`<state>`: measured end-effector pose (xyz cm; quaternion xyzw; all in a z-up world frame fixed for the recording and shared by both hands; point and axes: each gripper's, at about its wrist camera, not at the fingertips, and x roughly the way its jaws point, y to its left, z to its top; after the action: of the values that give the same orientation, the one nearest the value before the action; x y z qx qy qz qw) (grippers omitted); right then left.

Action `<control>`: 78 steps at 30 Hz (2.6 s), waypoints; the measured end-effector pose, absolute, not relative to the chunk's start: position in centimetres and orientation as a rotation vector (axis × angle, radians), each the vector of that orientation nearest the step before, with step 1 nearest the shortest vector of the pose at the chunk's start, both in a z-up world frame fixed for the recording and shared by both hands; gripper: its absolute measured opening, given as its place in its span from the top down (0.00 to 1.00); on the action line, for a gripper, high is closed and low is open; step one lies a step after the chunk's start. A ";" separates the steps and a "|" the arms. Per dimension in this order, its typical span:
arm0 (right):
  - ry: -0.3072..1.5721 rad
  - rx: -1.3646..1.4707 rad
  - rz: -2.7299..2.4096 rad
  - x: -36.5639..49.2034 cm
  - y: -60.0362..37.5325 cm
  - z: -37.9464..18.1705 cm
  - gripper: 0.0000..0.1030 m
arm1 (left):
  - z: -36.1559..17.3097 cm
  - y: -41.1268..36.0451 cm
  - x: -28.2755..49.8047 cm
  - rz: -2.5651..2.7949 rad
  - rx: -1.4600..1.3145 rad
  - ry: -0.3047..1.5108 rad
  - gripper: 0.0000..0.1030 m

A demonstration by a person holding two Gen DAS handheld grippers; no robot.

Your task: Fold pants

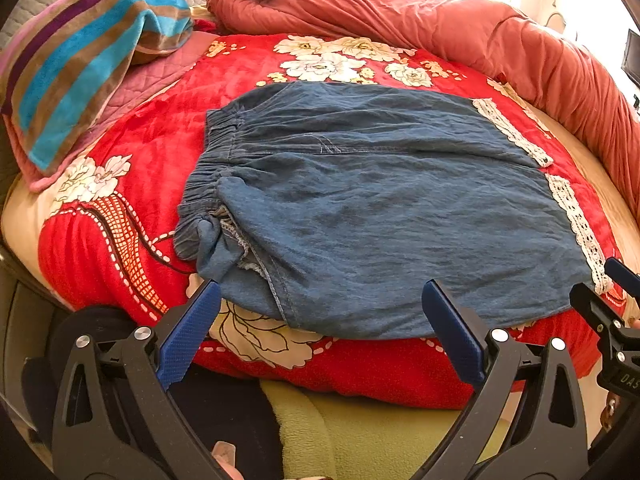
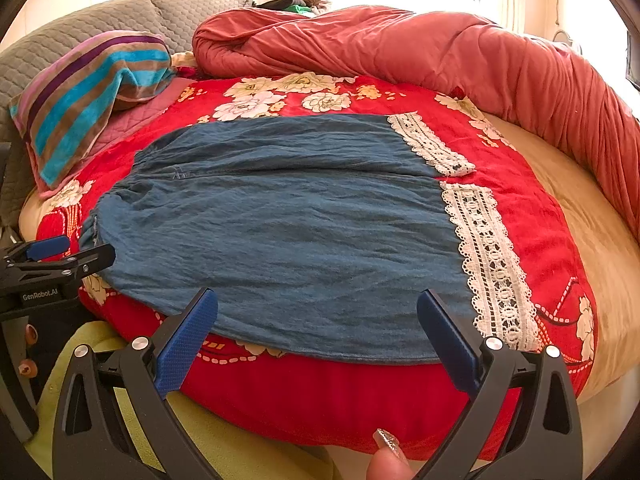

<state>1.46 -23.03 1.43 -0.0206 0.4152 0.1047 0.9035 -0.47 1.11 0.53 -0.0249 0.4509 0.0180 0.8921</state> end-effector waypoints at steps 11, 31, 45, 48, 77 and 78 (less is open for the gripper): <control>0.861 -0.043 0.225 1.9 -22.4 1.2 0.04 | 0.2 2.1 -0.2 0.054 -0.068 0.933 0.08; 0.854 -0.089 0.353 11.0 -17.5 2.4 0.04 | 0.8 9.7 3.8 0.160 -0.174 0.923 0.08; 0.856 -0.171 0.433 18.7 -12.6 2.2 0.04 | -0.2 13.8 10.3 0.121 -0.245 0.974 0.08; 0.888 -0.149 0.468 20.9 -11.7 2.0 0.04 | -0.3 14.6 11.9 0.132 -0.242 0.976 0.08; 0.934 -0.466 0.570 33.2 -2.8 -2.3 0.04 | -4.3 16.0 22.8 0.014 -0.067 1.030 0.38; 0.930 -0.475 0.577 33.5 -2.6 -2.4 0.04 | -4.3 15.8 22.7 0.003 -0.064 1.026 0.49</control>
<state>33.51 -2.57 -2.44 -0.2236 0.4379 0.2717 0.8273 22.75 15.79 -4.26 -0.0306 0.4909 0.0015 0.8707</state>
